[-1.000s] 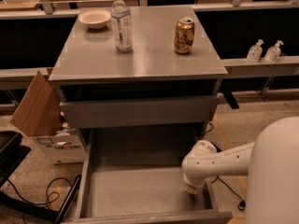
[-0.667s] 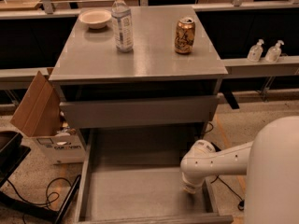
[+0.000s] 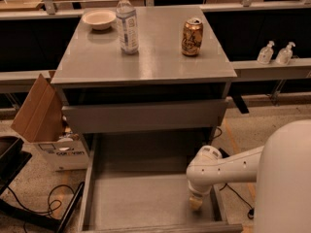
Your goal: Open middle drawer
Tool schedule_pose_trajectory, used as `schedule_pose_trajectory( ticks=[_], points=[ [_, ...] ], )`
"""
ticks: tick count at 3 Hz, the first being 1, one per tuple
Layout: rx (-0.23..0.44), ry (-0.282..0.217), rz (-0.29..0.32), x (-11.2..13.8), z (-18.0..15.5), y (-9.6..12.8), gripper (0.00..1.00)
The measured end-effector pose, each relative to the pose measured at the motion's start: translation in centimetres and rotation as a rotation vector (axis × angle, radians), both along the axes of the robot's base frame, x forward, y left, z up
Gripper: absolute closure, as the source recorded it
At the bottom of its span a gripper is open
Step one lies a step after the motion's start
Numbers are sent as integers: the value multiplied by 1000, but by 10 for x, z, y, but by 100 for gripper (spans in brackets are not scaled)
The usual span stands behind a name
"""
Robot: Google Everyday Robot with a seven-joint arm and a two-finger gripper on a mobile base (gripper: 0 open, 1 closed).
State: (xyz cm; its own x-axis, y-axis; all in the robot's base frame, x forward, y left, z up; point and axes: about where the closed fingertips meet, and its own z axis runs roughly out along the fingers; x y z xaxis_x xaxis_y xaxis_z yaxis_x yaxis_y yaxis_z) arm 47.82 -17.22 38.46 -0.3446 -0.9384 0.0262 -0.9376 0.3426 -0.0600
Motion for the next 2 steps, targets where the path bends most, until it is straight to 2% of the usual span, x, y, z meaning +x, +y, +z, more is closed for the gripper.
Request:
schedule_pose_trajectory(
  ticks=[1, 2],
  points=[
    [-12, 21, 64, -4, 8, 9, 0],
    [-10, 56, 133, -11, 14, 17, 0]
  ],
)
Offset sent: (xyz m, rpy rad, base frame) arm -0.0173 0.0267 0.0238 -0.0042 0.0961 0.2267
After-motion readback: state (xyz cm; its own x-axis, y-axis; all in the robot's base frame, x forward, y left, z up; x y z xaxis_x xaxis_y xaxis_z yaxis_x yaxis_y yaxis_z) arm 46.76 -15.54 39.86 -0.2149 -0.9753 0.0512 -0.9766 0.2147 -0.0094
